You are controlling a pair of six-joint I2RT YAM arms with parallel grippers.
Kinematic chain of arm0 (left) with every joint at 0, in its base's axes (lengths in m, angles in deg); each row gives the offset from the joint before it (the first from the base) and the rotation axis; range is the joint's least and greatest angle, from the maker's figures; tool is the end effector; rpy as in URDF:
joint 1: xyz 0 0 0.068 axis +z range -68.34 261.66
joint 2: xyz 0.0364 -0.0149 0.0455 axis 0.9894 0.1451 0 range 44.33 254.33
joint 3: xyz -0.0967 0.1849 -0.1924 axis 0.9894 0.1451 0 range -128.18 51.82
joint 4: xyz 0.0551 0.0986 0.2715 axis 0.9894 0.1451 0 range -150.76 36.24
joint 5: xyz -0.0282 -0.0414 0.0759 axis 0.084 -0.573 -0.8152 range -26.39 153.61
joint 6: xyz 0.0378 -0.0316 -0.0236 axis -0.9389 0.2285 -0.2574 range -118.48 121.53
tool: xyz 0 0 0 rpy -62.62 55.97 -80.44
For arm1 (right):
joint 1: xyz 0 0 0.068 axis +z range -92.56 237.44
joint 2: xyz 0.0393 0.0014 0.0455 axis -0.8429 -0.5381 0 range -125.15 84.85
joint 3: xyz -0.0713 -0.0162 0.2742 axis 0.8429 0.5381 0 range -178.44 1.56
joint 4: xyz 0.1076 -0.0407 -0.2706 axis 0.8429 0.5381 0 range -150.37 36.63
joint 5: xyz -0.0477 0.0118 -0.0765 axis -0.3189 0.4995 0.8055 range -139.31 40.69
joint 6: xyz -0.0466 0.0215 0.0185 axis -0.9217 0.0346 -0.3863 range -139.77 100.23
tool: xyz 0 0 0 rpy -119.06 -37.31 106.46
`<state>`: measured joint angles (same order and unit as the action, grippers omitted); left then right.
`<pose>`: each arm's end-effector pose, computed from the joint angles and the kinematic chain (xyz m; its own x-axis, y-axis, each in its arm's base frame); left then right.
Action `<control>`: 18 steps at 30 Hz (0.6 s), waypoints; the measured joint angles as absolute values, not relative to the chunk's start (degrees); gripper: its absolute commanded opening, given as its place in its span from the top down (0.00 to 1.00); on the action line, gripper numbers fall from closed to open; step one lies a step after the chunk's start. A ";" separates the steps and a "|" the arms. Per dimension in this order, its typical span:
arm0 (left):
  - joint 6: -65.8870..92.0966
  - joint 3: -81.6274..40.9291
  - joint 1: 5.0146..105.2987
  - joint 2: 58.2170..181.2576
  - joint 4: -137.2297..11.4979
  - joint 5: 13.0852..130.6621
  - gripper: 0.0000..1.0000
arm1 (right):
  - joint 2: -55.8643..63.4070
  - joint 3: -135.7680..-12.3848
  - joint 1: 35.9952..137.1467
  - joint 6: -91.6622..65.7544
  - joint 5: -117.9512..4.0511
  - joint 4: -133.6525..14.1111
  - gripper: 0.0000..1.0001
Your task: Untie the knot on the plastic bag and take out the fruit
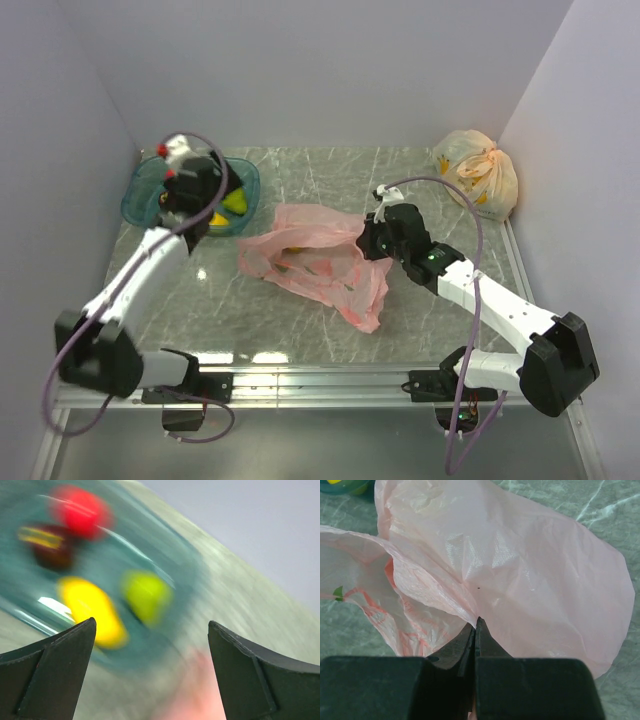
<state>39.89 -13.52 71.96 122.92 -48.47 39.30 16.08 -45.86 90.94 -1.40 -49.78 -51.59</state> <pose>0.3459 -0.0439 0.3314 -0.2012 -0.5394 -0.8177 -0.4306 0.7984 -0.4208 0.2484 0.1647 0.2687 -0.5730 -0.0014 -0.8195 -0.3975 0.8750 0.2764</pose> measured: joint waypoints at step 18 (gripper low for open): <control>42.19 0.45 21.82 121.45 -51.13 30.93 0.09 | 16.28 -50.30 90.94 -1.59 -49.87 -47.07 1.00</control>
